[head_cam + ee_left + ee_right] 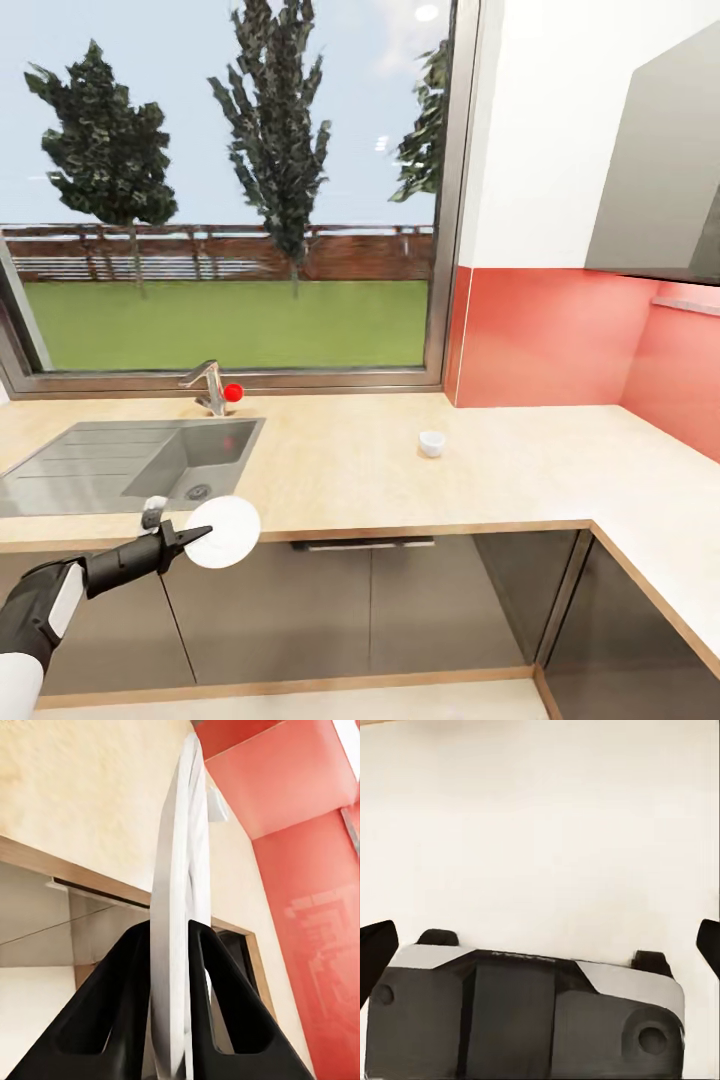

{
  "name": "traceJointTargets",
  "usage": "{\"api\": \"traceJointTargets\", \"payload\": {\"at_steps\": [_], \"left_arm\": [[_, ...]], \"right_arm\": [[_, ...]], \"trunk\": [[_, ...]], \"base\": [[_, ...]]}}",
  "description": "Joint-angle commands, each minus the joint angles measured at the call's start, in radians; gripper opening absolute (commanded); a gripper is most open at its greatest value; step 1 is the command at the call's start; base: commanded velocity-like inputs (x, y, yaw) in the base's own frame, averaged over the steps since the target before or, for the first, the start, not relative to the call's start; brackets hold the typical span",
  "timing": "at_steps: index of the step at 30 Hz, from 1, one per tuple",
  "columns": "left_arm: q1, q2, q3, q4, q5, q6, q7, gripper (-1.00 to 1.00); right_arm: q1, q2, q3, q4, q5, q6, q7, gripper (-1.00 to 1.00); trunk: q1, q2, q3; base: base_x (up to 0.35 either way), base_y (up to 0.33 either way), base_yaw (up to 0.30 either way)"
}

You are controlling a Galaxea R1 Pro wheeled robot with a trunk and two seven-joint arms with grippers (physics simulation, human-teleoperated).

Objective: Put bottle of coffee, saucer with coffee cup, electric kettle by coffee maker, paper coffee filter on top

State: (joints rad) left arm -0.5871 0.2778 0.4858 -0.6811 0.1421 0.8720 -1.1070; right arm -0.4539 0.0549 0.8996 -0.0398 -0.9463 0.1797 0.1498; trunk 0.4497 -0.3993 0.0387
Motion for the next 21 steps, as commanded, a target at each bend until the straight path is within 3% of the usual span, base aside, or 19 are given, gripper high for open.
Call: {"api": "traceJointTargets", "payload": {"at_steps": [1, 5, 8, 9, 12, 13, 17, 21], "left_arm": [[-0.001, -0.004, 0.001, 0.0, 0.001, 0.002, 0.0, -1.0], [-0.007, -0.01, 0.001, -0.015, 0.001, 0.001, -0.001, -1.0], [-0.011, -0.014, 0.0, -0.075, 0.001, 0.002, 0.002, -1.0], [-0.014, -0.044, -0.005, -0.118, -0.004, 0.006, 0.009, -1.0], [-0.016, -0.077, -0.009, -0.129, -0.012, 0.008, 0.026, -1.0], [-0.019, -0.09, -0.009, -0.132, -0.006, 0.008, 0.13, -1.0], [-0.015, -0.09, -0.009, -0.148, -0.001, 0.009, 0.15, -1.0], [0.001, -0.089, -0.003, -0.267, 0.001, 0.016, 0.149, -1.0]], "right_arm": [[0.01, -0.025, 0.007, 0.008, -0.01, -0.012, 0.0, 1.0], [0.015, -0.039, 0.007, 0.012, -0.011, -0.033, -0.002, 1.0], [0.016, -0.041, 0.006, 0.012, -0.016, -0.046, -0.002, 1.0], [0.017, -0.041, 0.006, 0.012, -0.017, -0.049, -0.002, 1.0], [0.017, -0.041, 0.005, 0.012, -0.017, -0.056, -0.003, 1.0], [0.017, -0.042, 0.005, 0.014, -0.017, -0.063, -0.004, 1.0], [0.019, -0.043, 0.005, 0.015, -0.016, -0.063, -0.004, 1.0], [0.031, -0.044, 0.005, 0.015, -0.016, -0.064, -0.004, 1.0]], "trunk": [[0.0, -0.001, 0.0], [0.0, -0.001, 0.0], [0.0, -0.001, 0.0], [0.0, -0.001, 0.0], [0.0, -0.001, 0.0], [0.0, -0.001, 0.0], [0.0, -0.001, 0.0], [0.0, -0.001, 0.0]], "base": [[0.0, 0.0, 0.0], [0.0, 0.0, 0.0], [0.0, 0.0, 0.0], [0.0, 0.0, 0.0], [0.0, 0.0, 0.0], [0.0, 0.0, 0.22], [0.0, 0.0, 0.257], [0.0, 0.0, 0.273]]}}
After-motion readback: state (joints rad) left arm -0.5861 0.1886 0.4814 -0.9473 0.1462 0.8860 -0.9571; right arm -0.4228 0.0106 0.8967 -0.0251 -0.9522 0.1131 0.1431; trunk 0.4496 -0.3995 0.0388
